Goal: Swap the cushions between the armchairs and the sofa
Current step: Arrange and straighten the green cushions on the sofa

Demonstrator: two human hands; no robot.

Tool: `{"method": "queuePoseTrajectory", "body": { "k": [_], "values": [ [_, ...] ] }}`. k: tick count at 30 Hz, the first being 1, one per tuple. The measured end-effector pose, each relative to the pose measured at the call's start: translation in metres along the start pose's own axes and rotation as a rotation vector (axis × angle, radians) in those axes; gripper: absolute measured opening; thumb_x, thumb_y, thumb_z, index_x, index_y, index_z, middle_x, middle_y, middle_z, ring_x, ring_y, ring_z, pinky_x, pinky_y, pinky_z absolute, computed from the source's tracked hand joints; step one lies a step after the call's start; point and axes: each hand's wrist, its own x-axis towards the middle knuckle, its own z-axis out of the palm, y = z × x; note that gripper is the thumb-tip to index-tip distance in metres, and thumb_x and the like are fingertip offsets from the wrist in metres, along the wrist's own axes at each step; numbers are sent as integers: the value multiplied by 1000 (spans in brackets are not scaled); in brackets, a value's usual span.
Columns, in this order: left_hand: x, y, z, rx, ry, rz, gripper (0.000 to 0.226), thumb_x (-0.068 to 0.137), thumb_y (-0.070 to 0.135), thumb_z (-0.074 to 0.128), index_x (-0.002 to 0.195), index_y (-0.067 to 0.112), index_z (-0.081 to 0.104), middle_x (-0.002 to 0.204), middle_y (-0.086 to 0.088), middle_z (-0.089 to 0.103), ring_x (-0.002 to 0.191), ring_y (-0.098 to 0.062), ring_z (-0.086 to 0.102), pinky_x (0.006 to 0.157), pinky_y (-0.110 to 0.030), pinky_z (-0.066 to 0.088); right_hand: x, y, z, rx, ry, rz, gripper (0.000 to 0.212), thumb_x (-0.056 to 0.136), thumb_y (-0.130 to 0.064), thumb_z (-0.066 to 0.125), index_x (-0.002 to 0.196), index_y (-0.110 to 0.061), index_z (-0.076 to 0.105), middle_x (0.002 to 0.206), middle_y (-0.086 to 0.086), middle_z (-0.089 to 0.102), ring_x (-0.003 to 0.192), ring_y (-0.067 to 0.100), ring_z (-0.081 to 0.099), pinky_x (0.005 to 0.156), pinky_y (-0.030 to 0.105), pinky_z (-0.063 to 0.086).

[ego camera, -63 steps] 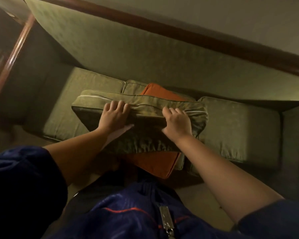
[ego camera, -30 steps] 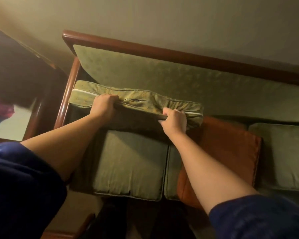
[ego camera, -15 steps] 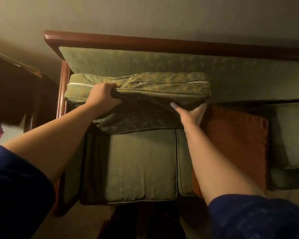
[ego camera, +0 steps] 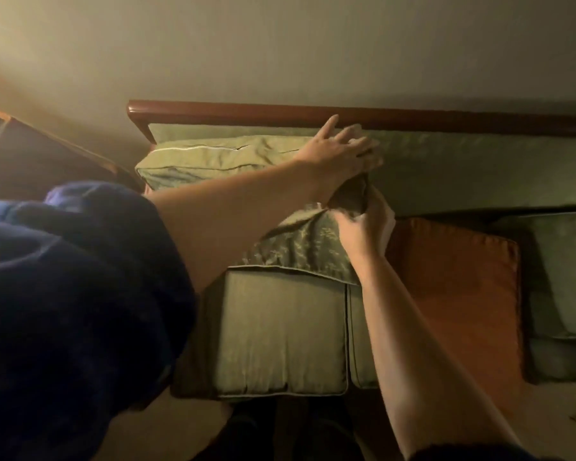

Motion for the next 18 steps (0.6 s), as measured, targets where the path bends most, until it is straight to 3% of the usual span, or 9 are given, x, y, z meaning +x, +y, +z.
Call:
{"method": "queuePoseTrajectory", "body": {
  "k": [2, 4, 6, 9, 11, 13, 14, 15, 18],
  "values": [
    [-8, -11, -14, -67, 16, 66, 80, 76, 43, 81, 146, 33, 43, 149, -4, 38, 131, -33, 42, 100, -53, 47, -5, -12, -17, -25, -3, -117, 39, 72, -29, 92, 104, -16, 74, 102, 2, 77, 88, 13, 68, 73, 13, 42],
    [-24, -17, -26, -123, 90, 50, 61, 83, 38, 75, 139, 28, 52, 142, -7, 42, 122, -32, 46, 88, -48, 54, -3, -32, -34, 21, -6, -188, 34, 74, -29, 91, 102, -19, 74, 102, -5, 76, 87, 4, 65, 74, 3, 40],
    [-46, -22, -38, -206, 232, -6, 53, 85, 33, 74, 135, 26, 57, 138, -12, 48, 119, -35, 49, 87, -48, 54, -2, -53, -43, 74, 28, -300, 28, 78, -29, 88, 100, -17, 74, 99, -4, 76, 88, 7, 68, 80, 16, 53],
    [-89, -33, -54, -374, 415, -147, 50, 83, 42, 72, 127, 21, 63, 130, -15, 54, 112, -37, 56, 87, -45, 55, -1, -82, -62, 119, -6, -399, 37, 84, -54, 78, 104, -24, 71, 100, -6, 74, 96, 15, 68, 86, 42, 56],
    [-121, -41, -54, -498, 523, -263, 50, 83, 47, 68, 124, 19, 63, 127, -14, 54, 111, -33, 57, 90, -42, 54, 4, -86, -82, 16, -55, -412, 64, 75, -68, 78, 122, -28, 64, 122, -4, 66, 115, 20, 60, 101, 49, 48],
    [-152, -46, -43, -635, 586, -370, 46, 82, 35, 73, 123, 18, 61, 126, -14, 53, 114, -33, 56, 96, -42, 51, 18, -75, -98, -312, -159, -362, 98, 67, -69, 80, 150, -40, 38, 155, 1, 38, 145, 31, 34, 120, 57, 22],
    [-164, -49, -35, -651, 549, -440, 53, 78, 29, 80, 125, 17, 59, 128, -14, 52, 116, -34, 56, 97, -41, 50, 25, -66, -99, -445, -218, -313, 100, 73, -58, 80, 155, -47, 25, 163, 0, 26, 151, 33, 20, 122, 61, 10],
    [-174, -52, -27, -626, 435, -508, 64, 74, 26, 85, 131, 17, 57, 131, -14, 51, 119, -37, 54, 98, -43, 49, 29, -57, -93, -495, -254, -298, 92, 81, -39, 77, 155, -51, 23, 165, -3, 24, 153, 33, 17, 121, 64, 11],
    [-177, -48, -17, -441, -87, -776, 82, 72, 30, 86, 142, 21, 43, 135, -12, 49, 125, -43, 48, 103, -63, 41, 19, -50, -60, -439, -331, -374, 81, 76, -2, 69, 141, -46, 54, 149, -4, 53, 141, 33, 40, 114, 53, 34]
  ]
}}
